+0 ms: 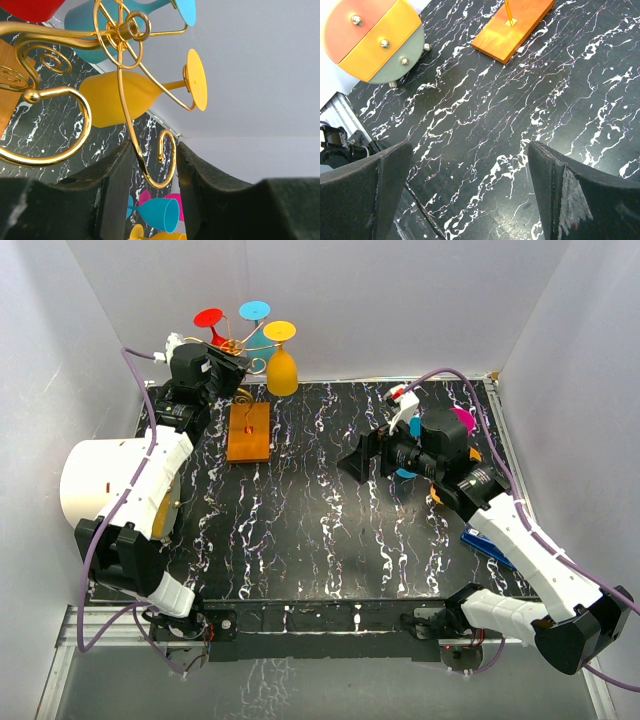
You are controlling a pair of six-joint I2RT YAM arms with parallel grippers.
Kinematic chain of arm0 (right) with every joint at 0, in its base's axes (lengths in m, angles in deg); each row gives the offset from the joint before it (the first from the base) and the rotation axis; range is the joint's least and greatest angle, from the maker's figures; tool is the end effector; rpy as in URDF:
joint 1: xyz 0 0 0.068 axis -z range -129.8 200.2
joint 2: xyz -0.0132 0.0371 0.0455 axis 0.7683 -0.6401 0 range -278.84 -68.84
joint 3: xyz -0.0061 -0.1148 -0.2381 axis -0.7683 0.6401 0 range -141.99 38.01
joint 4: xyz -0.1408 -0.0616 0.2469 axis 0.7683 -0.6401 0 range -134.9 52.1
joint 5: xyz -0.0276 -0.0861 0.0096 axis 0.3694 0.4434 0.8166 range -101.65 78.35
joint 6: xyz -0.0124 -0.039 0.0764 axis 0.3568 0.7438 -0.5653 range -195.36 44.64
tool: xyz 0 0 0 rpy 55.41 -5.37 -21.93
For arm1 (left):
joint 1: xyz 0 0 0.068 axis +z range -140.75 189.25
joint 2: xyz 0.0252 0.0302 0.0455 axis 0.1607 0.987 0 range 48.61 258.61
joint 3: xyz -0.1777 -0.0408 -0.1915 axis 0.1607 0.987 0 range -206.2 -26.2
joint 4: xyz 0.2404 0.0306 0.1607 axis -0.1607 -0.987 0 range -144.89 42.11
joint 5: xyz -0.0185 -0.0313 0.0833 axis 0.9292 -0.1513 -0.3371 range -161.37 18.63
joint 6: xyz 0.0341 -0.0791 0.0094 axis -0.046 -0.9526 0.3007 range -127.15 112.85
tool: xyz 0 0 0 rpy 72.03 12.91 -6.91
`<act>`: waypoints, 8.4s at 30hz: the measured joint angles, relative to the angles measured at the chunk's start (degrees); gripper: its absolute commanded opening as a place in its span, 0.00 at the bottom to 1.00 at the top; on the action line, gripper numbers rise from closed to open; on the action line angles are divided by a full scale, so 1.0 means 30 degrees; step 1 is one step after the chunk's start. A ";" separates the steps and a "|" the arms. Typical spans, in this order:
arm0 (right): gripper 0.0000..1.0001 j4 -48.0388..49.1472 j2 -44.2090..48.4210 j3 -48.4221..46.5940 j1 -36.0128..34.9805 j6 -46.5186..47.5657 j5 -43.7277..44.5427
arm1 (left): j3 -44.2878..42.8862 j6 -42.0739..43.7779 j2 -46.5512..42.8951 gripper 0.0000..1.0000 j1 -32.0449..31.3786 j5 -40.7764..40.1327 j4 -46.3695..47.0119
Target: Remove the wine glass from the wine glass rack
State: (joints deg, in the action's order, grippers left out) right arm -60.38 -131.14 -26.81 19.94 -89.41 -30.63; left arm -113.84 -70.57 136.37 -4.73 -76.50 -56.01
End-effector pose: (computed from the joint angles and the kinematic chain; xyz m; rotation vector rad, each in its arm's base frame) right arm 0.2571 0.1788 0.3616 -0.5079 1.9242 0.8282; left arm 0.4238 -0.0984 0.4065 -0.8171 1.6077 -0.9123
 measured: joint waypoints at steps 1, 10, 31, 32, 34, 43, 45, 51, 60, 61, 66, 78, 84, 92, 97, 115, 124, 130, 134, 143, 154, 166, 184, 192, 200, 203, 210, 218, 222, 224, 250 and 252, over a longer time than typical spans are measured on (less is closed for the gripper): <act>0.98 0.0000 0.0000 0.0000 0.0000 0.0000 0.0000 | 0.0029 -0.0058 0.0007 0.28 0.0000 0.0022 0.0007; 0.98 0.0007 0.0000 0.0066 0.0000 0.0000 -0.0015 | 0.0189 -0.0474 0.0007 0.20 0.0153 0.0386 -0.0029; 0.98 0.0015 0.0007 0.0313 0.0000 -0.0306 -0.0153 | 0.1020 -0.1668 -0.0634 0.11 0.1093 0.1938 -0.0036; 0.98 0.0015 0.0007 0.0313 0.0000 -0.0321 -0.0153 | 0.1100 -0.1712 -0.0714 0.11 0.1144 0.2004 -0.0029; 0.98 0.0015 0.0007 0.0313 0.0000 -0.0350 -0.0160 | 0.1188 -0.1741 -0.0838 0.11 0.1231 0.2127 -0.0095; 0.98 0.0117 0.0000 0.0328 0.0000 -0.0481 -0.0364 | 0.2171 -0.2091 -0.2098 0.11 0.1749 0.2878 -0.0568; 0.98 0.0160 0.0000 0.0328 0.0000 -0.0510 -0.0393 | 0.2484 -0.2113 -0.2550 0.11 0.1865 0.3024 -0.0801; 0.98 0.0415 -0.0015 0.0648 0.0000 -0.0729 -0.0605 | 0.3344 -0.2208 -0.4007 0.11 0.2193 0.3519 -0.1617; 0.98 0.0597 -0.0058 0.0911 0.0000 -0.1056 -0.0801 | 0.4007 -0.2215 -0.5661 0.12 0.2769 0.4269 -0.2484; 0.98 0.0590 -0.0058 0.0933 0.0000 -0.1100 -0.0831 | 0.4080 -0.2229 -0.5880 0.12 0.2812 0.4408 -0.2521; 0.98 0.0663 -0.0124 0.0940 0.0000 -0.1362 -0.1035 | 0.4153 -0.2208 -0.6951 0.14 0.2965 0.4867 -0.2499; 0.98 0.2200 -0.1872 0.0590 0.0000 -0.3883 -0.1100 | 0.4022 -0.0306 -0.7424 0.61 0.3016 0.6659 -0.3599; 0.98 0.4350 -0.5093 -0.1290 0.0000 -0.7723 -0.0889 | 0.3665 0.1800 -0.8393 0.79 0.3016 0.7934 -0.5187; 0.94 0.7613 -0.9428 -0.4903 0.0153 -1.2633 0.0306 | 0.3614 0.4779 -1.0790 0.90 0.3016 0.9180 -0.7890; 0.91 0.9391 -1.1475 -0.6207 0.0481 -1.5591 0.1479 | 0.3439 0.5967 -1.1825 0.92 0.3016 0.9923 -0.9289; 0.63 1.1657 -1.6815 -1.1897 0.0823 -1.9977 0.2747 | 0.3490 0.7133 -1.4178 0.94 0.3016 1.0448 -1.1511; 0.30 1.2203 -1.7966 -1.2371 0.0823 -2.1456 0.2572 | 0.3891 0.6987 -1.4549 0.94 0.3016 1.0433 -1.2160; 0.22 1.2560 -1.8149 -1.2611 0.0823 -2.1893 0.2331 | 0.3963 0.6929 -1.4899 0.94 0.3016 1.0382 -1.2356; 0.15 1.2866 -1.8149 -1.2568 0.0823 -2.2178 0.2280 | 0.4357 0.6783 -1.5212 0.94 0.3016 1.0346 -1.2466; 0.00 1.3595 -1.8149 -1.2458 0.0823 -2.2797 0.2259 | 0.4466 0.6630 -1.5322 0.94 0.3016 1.0120 -1.2881; 0.00 1.4171 -1.6517 -0.9959 0.0823 -2.3452 0.2586 | 0.4466 0.6506 -1.5424 0.94 0.3016 0.9850 -1.3049; 0.00 1.4462 -1.5460 -0.9639 0.0750 -2.3321 0.2186 | 0.4466 0.6441 -1.5424 0.94 0.3016 0.9843 -1.3027; 0.00 1.3056 -1.6866 -1.2269 -0.0131 -2.2294 0.2186 | 0.4466 0.6462 -1.5424 0.95 0.3016 0.9843 -1.3034; 0.00 1.1934 -1.8236 -1.4520 -0.0219 -2.1697 0.2892 | 0.4466 0.6535 -1.5416 0.95 0.3016 0.9821 -1.3085; 0.00 1.0914 -1.8841 -1.5460 -0.0255 -2.1369 0.3883 | 0.4466 0.6637 -1.5416 0.95 0.3016 0.9661 -1.3333; 0.00 1.0520 -1.8877 -1.5620 -0.0291 -2.1281 0.4350 | 0.4466 0.6645 -1.5416 0.95 0.3016 0.9573 -1.3376; 0.00 1.0076 -1.8877 -1.5730 -0.0291 -2.1026 0.5238 | 0.4466 0.6652 -1.5424 0.95 0.3016 0.9479 -1.3449; 0.00 0.9828 -1.8855 -1.5664 -0.0124 -2.0903 0.6018 | 0.4466 0.6652 -1.5424 0.95 0.3016 0.9471 -1.3464; 0.00 0.9785 -1.8404 -1.4914 0.0153 -2.0910 0.6149 | 0.4466 0.6652 -1.5460 0.95 0.3016 0.9471 -1.3464; 0.00 0.9828 -1.7945 -1.4236 0.0401 -2.0910 0.6207 | 0.4466 0.6652 -1.5475 0.95 0.3016 0.9471 -1.3464; 0.00 1.2407 -0.7599 0.1209 0.0466 -1.2735 -0.5931 | 0.6462 0.5763 -1.4804 0.96 0.3016 1.1912 -1.0972; 0.00 1.2451 -0.6929 0.2273 -0.0495 -1.2021 -0.6484 | 0.7970 0.4736 -1.4819 0.96 0.3016 1.2939 -0.9362</act>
State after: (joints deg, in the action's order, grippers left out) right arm -23.03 -151.93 -19.99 18.46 -125.47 -50.09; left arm -89.92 -56.36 91.92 4.32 -37.68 -84.10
